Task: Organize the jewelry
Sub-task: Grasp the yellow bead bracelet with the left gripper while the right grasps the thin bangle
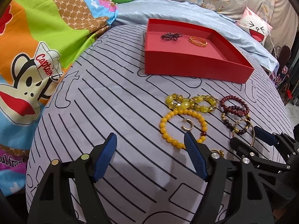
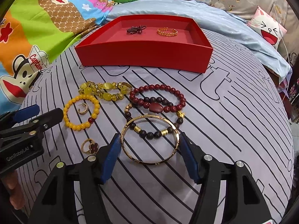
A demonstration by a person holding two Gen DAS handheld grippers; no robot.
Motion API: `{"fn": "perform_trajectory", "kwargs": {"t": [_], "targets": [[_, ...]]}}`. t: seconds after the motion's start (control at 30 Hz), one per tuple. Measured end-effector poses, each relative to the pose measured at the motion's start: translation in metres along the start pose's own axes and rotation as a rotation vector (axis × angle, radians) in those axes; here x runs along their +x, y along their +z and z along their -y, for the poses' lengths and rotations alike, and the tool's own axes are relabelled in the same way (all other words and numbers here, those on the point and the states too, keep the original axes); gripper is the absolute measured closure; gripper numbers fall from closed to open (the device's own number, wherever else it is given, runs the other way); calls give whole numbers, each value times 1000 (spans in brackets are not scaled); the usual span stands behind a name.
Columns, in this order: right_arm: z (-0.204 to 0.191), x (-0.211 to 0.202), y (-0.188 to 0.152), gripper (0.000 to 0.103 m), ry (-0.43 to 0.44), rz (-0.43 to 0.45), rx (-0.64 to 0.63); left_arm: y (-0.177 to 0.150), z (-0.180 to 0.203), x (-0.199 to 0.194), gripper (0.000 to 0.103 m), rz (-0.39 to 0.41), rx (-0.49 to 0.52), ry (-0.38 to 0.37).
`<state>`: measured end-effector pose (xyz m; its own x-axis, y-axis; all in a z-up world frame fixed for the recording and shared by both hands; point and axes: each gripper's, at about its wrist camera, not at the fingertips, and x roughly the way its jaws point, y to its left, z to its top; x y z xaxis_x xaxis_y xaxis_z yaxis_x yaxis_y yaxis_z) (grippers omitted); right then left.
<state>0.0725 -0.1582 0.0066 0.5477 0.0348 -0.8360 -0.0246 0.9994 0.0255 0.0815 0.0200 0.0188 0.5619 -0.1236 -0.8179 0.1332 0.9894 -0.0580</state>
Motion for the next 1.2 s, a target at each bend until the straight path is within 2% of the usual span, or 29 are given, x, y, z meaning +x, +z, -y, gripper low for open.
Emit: {"fn": "perform_trajectory", "kwargs": {"t": [0.27,0.37,0.43,0.6,0.67,0.7,0.77,0.83,0.87,1.2], "targets": [[12,-12,-2,43,18,11,37,1,8,6,33,6,29,7],[16,-13,-1,43,20,13,50,0,10,8,38,14,47,18],[17,-14,-1,43,22,13,56,0,9,13,47,4,55,21],[19,-14,-2,43,24,15,63,-2,9,18,57,12,65,29],[20,-13,-2,43,25,12,64,-2,10,19,64,17,71,26],[20,-13,-2,43,25,12,64,-1,11,19,71,19,75,23],[20,-14,-2,43,26,13,65,0,13,19,78,22,80,16],[20,-14,-2,43,26,14,66,1,14,19,93,21,84,5],[21,-15,-3,43,26,14,66,1,14,19,95,19,82,-5],[26,-25,-4,43,37,27,75,4,13,2,96,15,39,-86]]}}
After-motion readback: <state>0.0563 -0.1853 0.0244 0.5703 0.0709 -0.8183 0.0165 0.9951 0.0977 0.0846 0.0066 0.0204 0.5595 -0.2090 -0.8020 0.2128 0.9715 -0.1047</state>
